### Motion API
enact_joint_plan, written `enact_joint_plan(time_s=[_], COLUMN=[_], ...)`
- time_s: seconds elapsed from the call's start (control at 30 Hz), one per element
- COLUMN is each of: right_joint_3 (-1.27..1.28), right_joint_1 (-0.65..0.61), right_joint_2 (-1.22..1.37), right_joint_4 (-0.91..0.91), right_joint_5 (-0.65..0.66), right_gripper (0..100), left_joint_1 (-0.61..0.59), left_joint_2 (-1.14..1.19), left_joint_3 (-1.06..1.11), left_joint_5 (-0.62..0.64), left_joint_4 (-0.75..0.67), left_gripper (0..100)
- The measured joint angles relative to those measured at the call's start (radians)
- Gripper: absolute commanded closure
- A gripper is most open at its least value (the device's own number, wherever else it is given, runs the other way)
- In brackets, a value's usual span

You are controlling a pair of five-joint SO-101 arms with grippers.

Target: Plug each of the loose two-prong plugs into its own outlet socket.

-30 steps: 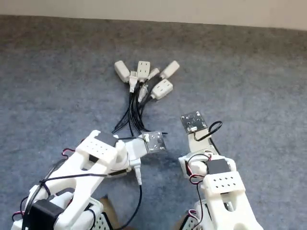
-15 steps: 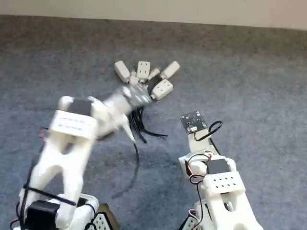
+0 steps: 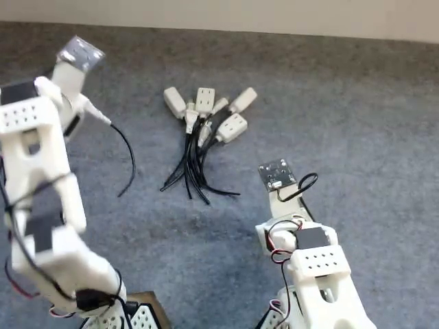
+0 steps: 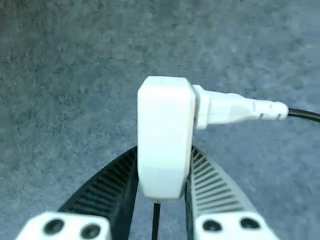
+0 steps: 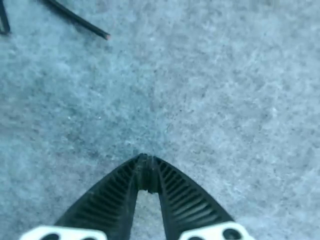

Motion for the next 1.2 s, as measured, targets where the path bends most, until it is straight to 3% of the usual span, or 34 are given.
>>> enact_joint_plan(time_s=[0.3, 0.5, 0.8, 1.0, 1.2], right_joint_3=[0.023, 0.023, 0.023, 0.023, 0.023], right_joint_1=[0.000, -0.034, -0.038, -0.040, -0.040], right_joint_2=[0.000, 0.000, 0.000, 0.000, 0.000], right_joint_4=[0.000, 0.000, 0.000, 0.000, 0.000], right_joint_5=[0.000, 0.000, 0.000, 0.000, 0.000], right_gripper=[99.3, 99.3, 99.3, 99.3, 99.3], left_joint_1=[-0.037, -0.044, -0.048, -0.048, -0.055], left_joint_2=[0.678, 1.016, 1.085, 1.088, 1.088], left_joint_3=[-0.844, -1.195, -1.298, -1.298, -1.309], left_joint_5=[0.048, 0.058, 0.061, 0.081, 0.104], left_joint_4=[0.106, 0.115, 0.229, 0.288, 0.288], left_gripper=[100, 100, 98, 71, 70])
